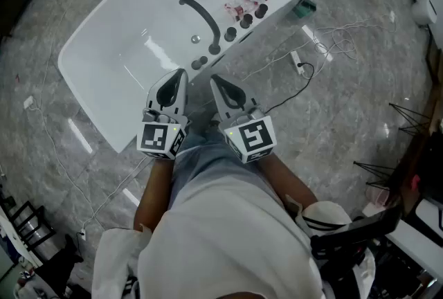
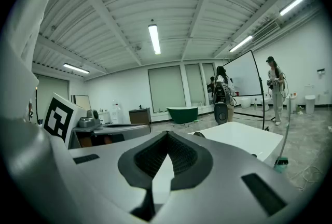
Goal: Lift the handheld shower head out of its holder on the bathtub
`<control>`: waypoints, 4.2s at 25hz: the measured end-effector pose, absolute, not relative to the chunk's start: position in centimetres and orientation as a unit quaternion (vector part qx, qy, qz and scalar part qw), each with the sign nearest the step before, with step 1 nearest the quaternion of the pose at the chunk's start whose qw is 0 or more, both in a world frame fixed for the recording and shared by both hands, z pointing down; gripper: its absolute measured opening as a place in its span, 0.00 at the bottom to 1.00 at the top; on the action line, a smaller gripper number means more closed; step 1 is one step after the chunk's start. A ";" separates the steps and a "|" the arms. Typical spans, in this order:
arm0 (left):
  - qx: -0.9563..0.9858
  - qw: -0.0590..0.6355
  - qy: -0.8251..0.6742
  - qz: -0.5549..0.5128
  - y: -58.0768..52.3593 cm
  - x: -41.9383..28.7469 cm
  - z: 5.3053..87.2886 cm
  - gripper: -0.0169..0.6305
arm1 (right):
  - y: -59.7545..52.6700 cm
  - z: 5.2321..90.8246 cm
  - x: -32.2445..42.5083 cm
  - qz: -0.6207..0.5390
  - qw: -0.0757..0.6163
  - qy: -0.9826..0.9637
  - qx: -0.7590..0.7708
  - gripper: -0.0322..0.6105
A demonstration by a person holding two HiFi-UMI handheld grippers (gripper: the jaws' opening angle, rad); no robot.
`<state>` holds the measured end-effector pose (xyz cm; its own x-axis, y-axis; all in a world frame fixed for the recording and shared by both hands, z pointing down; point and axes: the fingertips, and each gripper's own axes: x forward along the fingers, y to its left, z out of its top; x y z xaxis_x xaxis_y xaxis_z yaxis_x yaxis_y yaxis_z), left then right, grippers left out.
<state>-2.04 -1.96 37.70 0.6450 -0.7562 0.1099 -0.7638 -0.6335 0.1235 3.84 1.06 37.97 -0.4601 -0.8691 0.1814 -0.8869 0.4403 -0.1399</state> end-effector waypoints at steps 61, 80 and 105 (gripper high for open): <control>0.862 0.042 -0.503 0.058 -20.8 -7.2 47.7 0.25 | -13.0 41.4 -2.8 0.103 0.061 -0.817 0.564 0.08; 0.869 0.030 -0.494 -0.017 -9.2 -7.3 24.4 0.25 | -5.9 25.7 -0.6 0.039 -0.008 -0.800 0.599 0.08; 0.863 0.051 -0.502 -0.004 -10.5 -6.0 27.2 0.25 | -6.3 27.2 1.1 0.046 0.000 -0.818 0.574 0.08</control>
<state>-5.96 -10.53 27.24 0.4959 -0.8673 0.0434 -0.8664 -0.4907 0.0924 1.14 -6.27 27.20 -0.3417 -0.9383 0.0528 -0.9384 0.3375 -0.0746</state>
